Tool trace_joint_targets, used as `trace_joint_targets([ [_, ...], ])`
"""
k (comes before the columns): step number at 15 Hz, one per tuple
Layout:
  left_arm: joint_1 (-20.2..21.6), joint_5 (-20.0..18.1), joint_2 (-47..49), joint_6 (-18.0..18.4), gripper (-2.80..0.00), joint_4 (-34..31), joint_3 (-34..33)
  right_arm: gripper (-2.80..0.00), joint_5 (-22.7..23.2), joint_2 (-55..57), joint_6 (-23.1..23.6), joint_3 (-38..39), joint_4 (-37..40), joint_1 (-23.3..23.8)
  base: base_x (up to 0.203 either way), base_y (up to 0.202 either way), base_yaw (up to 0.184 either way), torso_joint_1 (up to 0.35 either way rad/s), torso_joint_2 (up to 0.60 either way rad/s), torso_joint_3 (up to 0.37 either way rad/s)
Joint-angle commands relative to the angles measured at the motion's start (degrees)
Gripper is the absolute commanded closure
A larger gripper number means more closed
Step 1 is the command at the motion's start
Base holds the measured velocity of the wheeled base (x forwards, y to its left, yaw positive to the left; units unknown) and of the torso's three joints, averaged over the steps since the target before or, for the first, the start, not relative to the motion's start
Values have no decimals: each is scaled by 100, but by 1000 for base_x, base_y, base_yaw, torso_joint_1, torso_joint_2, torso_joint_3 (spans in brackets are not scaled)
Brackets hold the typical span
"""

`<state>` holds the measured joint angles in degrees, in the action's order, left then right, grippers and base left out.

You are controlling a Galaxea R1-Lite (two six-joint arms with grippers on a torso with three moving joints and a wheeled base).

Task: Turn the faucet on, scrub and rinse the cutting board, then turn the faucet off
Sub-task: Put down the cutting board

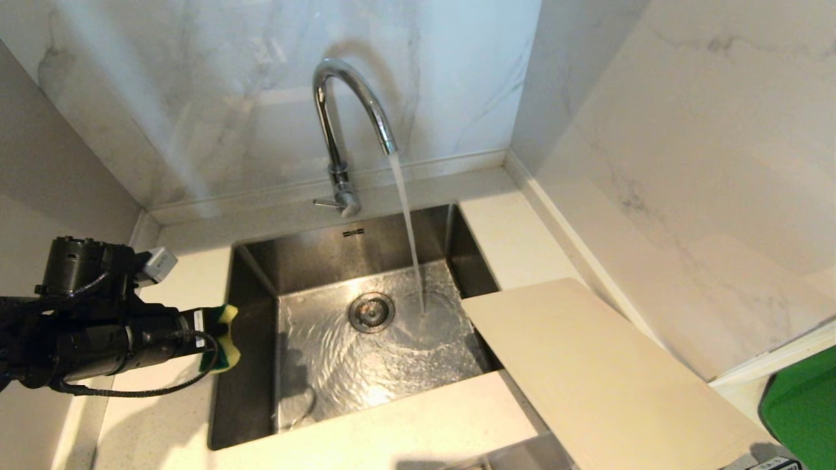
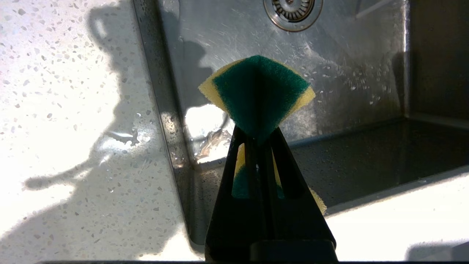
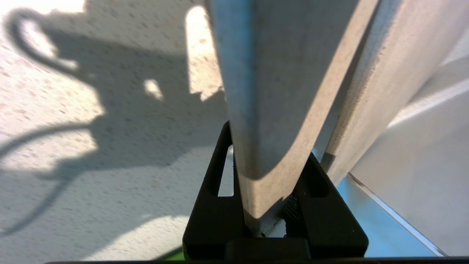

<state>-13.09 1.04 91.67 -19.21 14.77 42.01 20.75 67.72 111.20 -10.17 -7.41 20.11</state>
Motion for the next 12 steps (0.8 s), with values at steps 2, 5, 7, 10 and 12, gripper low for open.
trace_joint_targets([
  [2,-16,-69,69,-18,0,11,9,0,17,341,-224,-14,3,-43,0,0,0,0,0,0],
  [5,-9,-77,87,-21,0,8,0,0,17,663,-667,-181,-6,-207,0,0,0,0,0,0],
  [7,-9,-79,126,-21,0,12,9,0,17,875,-818,-208,-6,-339,0,0,0,0,0,0],
  [10,0,-79,237,-21,0,9,126,0,17,979,-1057,-584,-6,-807,0,0,0,0,0,0],
  [12,0,-86,246,-21,0,8,132,0,-32,1148,-1270,-796,-6,-1204,0,0,0,0,0,0],
])
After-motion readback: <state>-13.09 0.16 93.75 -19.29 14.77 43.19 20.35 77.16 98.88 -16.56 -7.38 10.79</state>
